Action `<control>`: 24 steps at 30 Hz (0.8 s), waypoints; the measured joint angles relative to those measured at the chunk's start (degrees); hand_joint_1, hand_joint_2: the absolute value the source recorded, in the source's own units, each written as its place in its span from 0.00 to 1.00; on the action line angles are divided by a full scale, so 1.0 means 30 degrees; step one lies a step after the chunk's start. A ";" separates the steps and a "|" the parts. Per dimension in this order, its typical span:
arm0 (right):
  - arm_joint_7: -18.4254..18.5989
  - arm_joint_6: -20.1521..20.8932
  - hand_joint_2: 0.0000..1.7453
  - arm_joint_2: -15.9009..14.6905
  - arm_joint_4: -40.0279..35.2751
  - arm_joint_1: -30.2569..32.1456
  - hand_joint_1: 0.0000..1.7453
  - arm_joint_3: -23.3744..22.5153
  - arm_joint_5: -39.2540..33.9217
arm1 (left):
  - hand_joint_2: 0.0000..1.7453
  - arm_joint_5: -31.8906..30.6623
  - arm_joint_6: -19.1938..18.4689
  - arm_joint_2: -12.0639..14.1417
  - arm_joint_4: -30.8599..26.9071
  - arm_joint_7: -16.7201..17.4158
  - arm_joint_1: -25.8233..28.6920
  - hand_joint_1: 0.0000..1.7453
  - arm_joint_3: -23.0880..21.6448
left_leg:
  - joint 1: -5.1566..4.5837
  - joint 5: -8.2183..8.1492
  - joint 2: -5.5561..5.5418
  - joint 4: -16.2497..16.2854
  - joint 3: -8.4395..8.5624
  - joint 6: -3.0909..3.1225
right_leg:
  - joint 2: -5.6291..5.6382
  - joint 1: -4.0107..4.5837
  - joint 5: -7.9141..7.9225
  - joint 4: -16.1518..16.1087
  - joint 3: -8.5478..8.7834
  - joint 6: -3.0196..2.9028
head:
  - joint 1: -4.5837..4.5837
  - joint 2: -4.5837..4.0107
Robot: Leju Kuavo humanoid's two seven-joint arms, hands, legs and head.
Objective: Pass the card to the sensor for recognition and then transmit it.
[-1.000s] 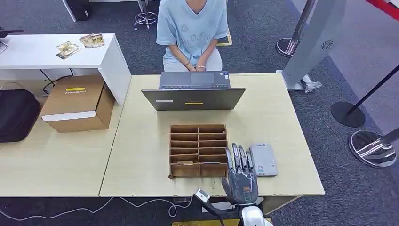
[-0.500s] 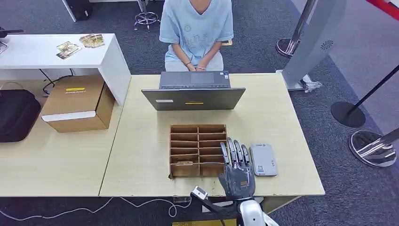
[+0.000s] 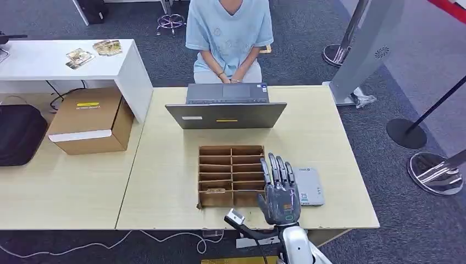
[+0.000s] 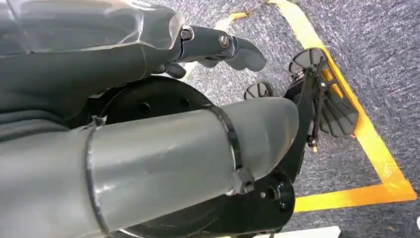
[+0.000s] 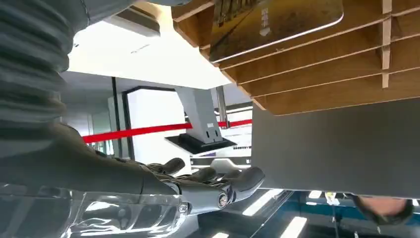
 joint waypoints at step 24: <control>-0.1210 0.0292 1.00 0.0554 -0.0160 0.0088 0.03 -0.0269 0.0007 | 0.00 -0.0088 0.0051 0.0044 0.0000 0.0240 -0.0043 0.00 -0.0022 | 0.0001 0.0001 0.0000 0.0000 0.0002 -0.0002 | 0.0001 0.0001 0.0000 0.0000 0.0000 0.0000 | 0.0000 0.0000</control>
